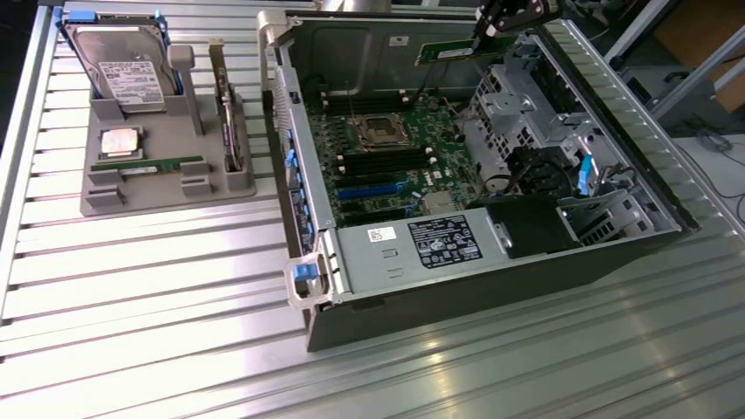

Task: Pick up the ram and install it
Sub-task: 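Pick up the ram and move it above insertion slot, then insert the ram into the slot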

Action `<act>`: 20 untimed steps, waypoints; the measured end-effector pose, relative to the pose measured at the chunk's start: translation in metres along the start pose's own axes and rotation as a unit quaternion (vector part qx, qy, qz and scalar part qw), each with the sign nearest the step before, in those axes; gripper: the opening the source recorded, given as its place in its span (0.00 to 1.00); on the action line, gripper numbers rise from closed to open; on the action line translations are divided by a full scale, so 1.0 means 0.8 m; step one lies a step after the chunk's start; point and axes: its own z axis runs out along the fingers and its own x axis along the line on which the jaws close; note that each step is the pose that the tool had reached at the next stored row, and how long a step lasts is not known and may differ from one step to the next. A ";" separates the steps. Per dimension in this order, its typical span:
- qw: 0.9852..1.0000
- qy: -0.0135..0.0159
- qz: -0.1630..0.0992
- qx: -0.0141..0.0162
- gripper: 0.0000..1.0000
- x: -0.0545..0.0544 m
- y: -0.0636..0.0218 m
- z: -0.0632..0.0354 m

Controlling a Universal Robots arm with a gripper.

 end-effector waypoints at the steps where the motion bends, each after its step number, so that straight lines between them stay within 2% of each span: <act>1: 1.000 0.000 0.000 0.000 0.14 0.000 0.000 0.000; 9: 1.000 0.000 0.000 0.000 0.14 0.000 0.000 0.000; 12: 1.000 0.001 0.010 0.000 0.14 0.000 0.000 0.004; 18: 1.000 0.004 0.011 0.000 0.14 0.001 0.001 0.009; 20: 1.000 0.006 0.011 0.000 0.14 0.001 0.000 0.010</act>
